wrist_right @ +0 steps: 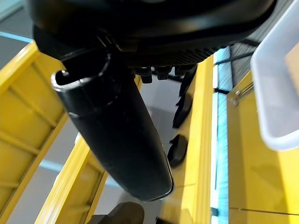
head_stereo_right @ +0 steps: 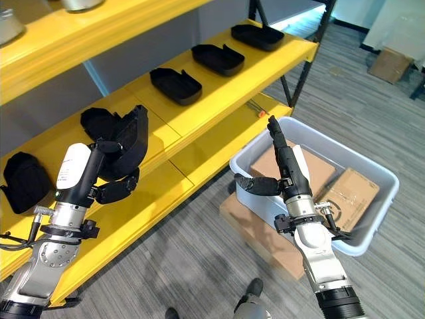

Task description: Move parts from the plastic box to the shelf.

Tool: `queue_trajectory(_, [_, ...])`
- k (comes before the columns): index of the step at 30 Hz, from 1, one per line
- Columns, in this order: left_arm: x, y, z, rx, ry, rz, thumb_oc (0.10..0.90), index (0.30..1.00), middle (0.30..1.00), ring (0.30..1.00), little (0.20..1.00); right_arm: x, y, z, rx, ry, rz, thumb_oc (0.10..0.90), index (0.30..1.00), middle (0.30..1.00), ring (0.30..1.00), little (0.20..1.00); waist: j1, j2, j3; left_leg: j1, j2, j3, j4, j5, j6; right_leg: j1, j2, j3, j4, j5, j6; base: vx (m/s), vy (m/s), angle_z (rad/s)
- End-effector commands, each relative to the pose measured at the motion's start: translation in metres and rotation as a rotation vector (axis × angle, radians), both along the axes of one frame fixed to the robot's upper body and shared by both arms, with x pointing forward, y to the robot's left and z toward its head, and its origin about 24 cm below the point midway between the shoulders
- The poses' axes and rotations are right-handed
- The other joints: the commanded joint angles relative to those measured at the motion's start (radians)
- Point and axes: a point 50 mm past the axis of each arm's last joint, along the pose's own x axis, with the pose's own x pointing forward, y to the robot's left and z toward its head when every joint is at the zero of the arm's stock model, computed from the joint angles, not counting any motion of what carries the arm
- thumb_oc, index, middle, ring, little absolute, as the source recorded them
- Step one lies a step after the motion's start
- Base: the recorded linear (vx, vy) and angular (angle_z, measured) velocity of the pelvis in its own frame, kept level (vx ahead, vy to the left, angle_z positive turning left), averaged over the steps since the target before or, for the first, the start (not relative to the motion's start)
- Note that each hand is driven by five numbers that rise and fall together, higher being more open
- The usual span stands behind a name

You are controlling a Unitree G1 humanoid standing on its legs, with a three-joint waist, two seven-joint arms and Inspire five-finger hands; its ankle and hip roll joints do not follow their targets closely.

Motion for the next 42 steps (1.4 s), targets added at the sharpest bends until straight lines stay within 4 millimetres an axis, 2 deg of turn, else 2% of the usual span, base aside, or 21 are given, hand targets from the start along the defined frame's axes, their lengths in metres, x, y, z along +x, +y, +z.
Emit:
queue_trajectory(1, [-0.01, -0.001, 0.073, 0.048, -0.38, -0.032, 0.4, 0.3, 0.3, 0.3, 0.3, 0.001, 0.016, 0.051, 0.023, -0.278, 0.076, 0.9, 1.0, 1.0, 1.0, 1.0, -0.005, -0.066, -0.078, 0.09, 0.003, -0.035, 0.076, -0.167, 0.022, 0.063, -0.083, 0.047, -0.143, 0.113, 0.19, 0.03, 0.091, 0.21])
queue_trajectory(7, [-0.014, 0.003, 0.081, 0.069, -0.411, -0.023, 0.4, 0.3, 0.3, 0.3, 0.3, 0.002, 0.018, 0.048, 0.043, -0.271, 0.069, 0.9, 1.0, 1.0, 1.0, 1.0, 0.038, -0.105, -0.058, 0.009, -0.025, -0.08, 0.205, -0.239, 0.05, 0.113, -0.121, 0.03, -0.157, 0.174, 0.208, 0.0, 0.127, 0.19])
queue_trajectory(8, [-0.014, 0.003, 0.081, 0.07, -0.411, -0.023, 0.4, 0.3, 0.3, 0.3, 0.3, 0.002, 0.018, 0.048, 0.044, -0.272, 0.068, 0.9, 1.0, 1.0, 1.0, 1.0, 0.036, -0.106, -0.057, 0.007, -0.026, -0.083, 0.21, -0.241, 0.052, 0.115, -0.123, 0.028, -0.159, 0.176, 0.208, -0.05, 0.162, 0.32])
queue_trajectory(9, [-0.015, 0.001, 0.087, 0.087, -0.435, -0.036, 0.4, 0.3, 0.3, 0.3, 0.3, 0.0, 0.019, 0.047, 0.029, -0.268, 0.073, 0.9, 1.0, 1.0, 1.0, 1.0, 0.042, -0.11, -0.048, -0.016, -0.043, -0.099, 0.243, -0.256, 0.058, 0.127, -0.143, 0.033, -0.16, 0.208, 0.215, -0.04, 0.196, 0.37])
queue_trajectory(13, [-0.016, -0.001, 0.092, 0.115, -0.451, -0.048, 0.4, 0.3, 0.3, 0.3, 0.3, -0.002, 0.018, 0.044, 0.02, -0.255, 0.07, 0.9, 1.0, 1.0, 1.0, 1.0, 0.04, -0.112, -0.043, -0.04, -0.073, -0.127, 0.273, -0.279, 0.088, 0.133, -0.165, 0.049, -0.15, 0.225, 0.215, -0.02, 0.211, 0.47])
queue_trajectory(14, [-0.017, -0.002, 0.096, 0.137, -0.467, -0.055, 0.4, 0.3, 0.3, 0.3, 0.3, -0.002, 0.019, 0.039, 0.022, -0.238, 0.071, 0.9, 1.0, 1.0, 1.0, 1.0, 0.039, -0.108, -0.041, -0.034, -0.091, -0.149, 0.258, -0.279, 0.107, 0.13, -0.174, 0.075, -0.119, 0.226, 0.213, 0.01, 0.205, 0.31])
queue_trajectory(16, [-0.018, -0.004, 0.1, 0.158, -0.487, -0.064, 0.4, 0.3, 0.3, 0.3, 0.3, -0.003, 0.019, 0.036, 0.009, -0.222, 0.074, 0.9, 1.0, 1.0, 1.0, 1.0, 0.017, -0.107, -0.035, -0.027, -0.11, -0.163, 0.226, -0.248, 0.119, 0.104, -0.176, 0.151, -0.095, 0.245, 0.2, -0.03, 0.182, 0.37])
queue_trajectory(17, [-0.018, -0.004, 0.101, 0.159, -0.487, -0.064, 0.4, 0.3, 0.3, 0.3, 0.3, -0.003, 0.02, 0.036, 0.009, -0.223, 0.075, 0.9, 1.0, 1.0, 1.0, 1.0, 0.019, -0.111, -0.037, -0.026, -0.115, -0.16, 0.218, -0.242, 0.12, 0.098, -0.18, 0.156, -0.093, 0.246, 0.201, 0.01, 0.173, 0.66])
queue_trajectory(18, [-0.016, -0.006, 0.103, 0.167, -0.501, -0.07, 0.4, 0.3, 0.3, 0.3, 0.3, -0.004, 0.016, 0.035, -0.002, -0.215, 0.067, 0.9, 1.0, 1.0, 1.0, 1.0, -0.032, -0.097, -0.038, -0.002, -0.125, -0.211, 0.174, -0.218, 0.125, 0.056, -0.102, 0.344, -0.095, 0.23, 0.182, 0.08, 0.206, 0.76])
queue_trajectory(19, [-0.014, -0.008, 0.105, 0.166, -0.507, -0.08, 0.4, 0.3, 0.3, 0.3, 0.3, -0.006, 0.012, 0.034, -0.006, -0.208, 0.059, 0.9, 1.0, 1.0, 1.0, 1.0, -0.058, -0.094, -0.043, 0.008, -0.137, -0.248, 0.148, -0.197, 0.131, 0.037, -0.026, 0.475, -0.082, 0.191, 0.159, 0.12, 0.271, 0.65])
queue_trajectory(20, [-0.011, -0.01, 0.103, 0.16, -0.496, -0.091, 0.4, 0.3, 0.3, 0.3, 0.3, -0.008, 0.008, 0.032, -0.007, -0.196, 0.05, 0.9, 1.0, 1.0, 1.0, 1.0, -0.072, -0.093, -0.044, 0.016, -0.146, -0.272, 0.129, -0.183, 0.134, 0.024, 0.04, 0.54, -0.058, 0.149, 0.147, 0.07, 0.156, 0.95])
queue_trajectory(22, [-0.008, -0.014, 0.101, 0.155, -0.476, -0.112, 0.4, 0.3, 0.3, 0.3, 0.3, -0.012, 0.0, 0.029, -0.004, -0.186, 0.027, 0.9, 1.0, 1.0, 1.0, 1.0, -0.078, -0.1, -0.048, 0.013, -0.157, -0.306, 0.117, -0.164, 0.138, 0.029, 0.097, 0.55, -0.038, 0.063, 0.124, 0.03, 0.063, 1.18])
queue_trajectory(23, [-0.008, -0.014, 0.102, 0.155, -0.476, -0.113, 0.4, 0.3, 0.3, 0.3, 0.3, -0.012, 0.0, 0.029, -0.003, -0.186, 0.027, 0.9, 1.0, 1.0, 1.0, 1.0, -0.079, -0.101, -0.049, 0.012, -0.157, -0.308, 0.116, -0.163, 0.138, 0.028, 0.096, 0.549, -0.037, 0.063, 0.124, 0.02, 0.03, 0.76])
queue_trajectory(24, [-0.006, -0.016, 0.099, 0.144, -0.461, -0.125, 0.4, 0.3, 0.3, 0.3, 0.3, -0.014, -0.003, 0.027, 0.003, -0.18, 0.017, 0.9, 1.0, 1.0, 1.0, 1.0, -0.083, -0.108, -0.057, 0.009, -0.169, -0.329, 0.101, -0.143, 0.148, 0.026, 0.157, 0.553, -0.026, 0.023, 0.112, 0.02, 0.004, 0.64])
queue_trajectory(26, [-0.004, -0.016, 0.098, 0.137, -0.45, -0.124, 0.4, 0.3, 0.3, 0.3, 0.3, -0.014, -0.004, 0.027, 0.008, -0.178, 0.019, 0.9, 1.0, 1.0, 1.0, 1.0, -0.078, -0.11, -0.061, 0.007, -0.169, -0.334, 0.095, -0.133, 0.15, 0.027, 0.178, 0.53, -0.021, 0.0, 0.102, 0.01, -0.003, 0.75])
queue_trajectory(27, [-0.003, -0.016, 0.096, 0.128, -0.44, -0.119, 0.4, 0.3, 0.3, 0.3, 0.3, -0.013, -0.004, 0.026, 0.002, -0.175, 0.022, 0.9, 1.0, 1.0, 1.0, 1.0, -0.078, -0.109, -0.067, 0.004, -0.173, -0.352, 0.081, -0.119, 0.148, 0.022, 0.224, 0.535, -0.018, -0.029, 0.093, 0.01, -0.024, 0.59])
queue_trajectory(28, [-0.002, -0.015, 0.095, 0.128, -0.437, -0.11, 0.4, 0.3, 0.3, 0.3, 0.3, -0.012, -0.005, 0.025, -0.007, -0.171, 0.017, 0.9, 1.0, 1.0, 1.0, 1.0, -0.086, -0.11, -0.069, -0.004, -0.179, -0.37, 0.083, -0.113, 0.142, 0.024, 0.265, 0.595, -0.044, -0.055, 0.084, 0.02, -0.048, 0.46])
queue_trajectory(30, [-0.003, -0.013, 0.093, 0.15, -0.426, -0.105, 0.4, 0.3, 0.3, 0.3, 0.3, -0.012, -0.002, 0.027, -0.018, -0.172, 0.042, 0.9, 1.0, 1.0, 1.0, 1.0, -0.076, -0.116, -0.068, -0.012, -0.181, -0.382, 0.091, -0.112, 0.134, 0.052, 0.257, 0.613, -0.071, -0.06, 0.082, 0.02, -0.151, 0.58])
queue_trajectory(31, [-0.007, -0.007, 0.09, 0.139, -0.415, -0.08, 0.4, 0.3, 0.3, 0.3, 0.3, -0.008, 0.0, 0.031, -0.014, -0.184, 0.047, 0.9, 1.0, 1.0, 1.0, 1.0, -0.054, -0.106, -0.093, -0.013, -0.164, -0.374, 0.057, -0.092, 0.127, 0.098, 0.248, 0.594, -0.166, -0.038, 0.08, 0.05, -0.233, 0.28])
queue_trajectory(33, [-0.01, -0.004, 0.088, 0.128, -0.411, -0.065, 0.4, 0.3, 0.3, 0.3, 0.3, -0.008, -0.001, 0.031, -0.018, -0.181, 0.046, 0.9, 1.0, 1.0, 1.0, 1.0, -0.048, -0.103, -0.108, -0.009, -0.154, -0.374, 0.034, -0.068, 0.117, 0.123, 0.245, 0.594, -0.197, -0.03, 0.073, 0.06, -0.213, -0.08])
queue_trajectory(42, [-0.009, -0.009, 0.087, 0.129, -0.402, -0.092, 0.4, 0.3, 0.3, 0.3, 0.3, -0.011, -0.002, 0.034, -0.022, -0.188, 0.056, 0.9, 1.0, 1.0, 1.0, 1.0, -0.051, -0.086, -0.11, 0.0, -0.124, -0.397, 0.024, -0.052, 0.096, 0.14, 0.26, 0.575, -0.181, -0.069, 0.048, 0.0, -0.106, 0.02])
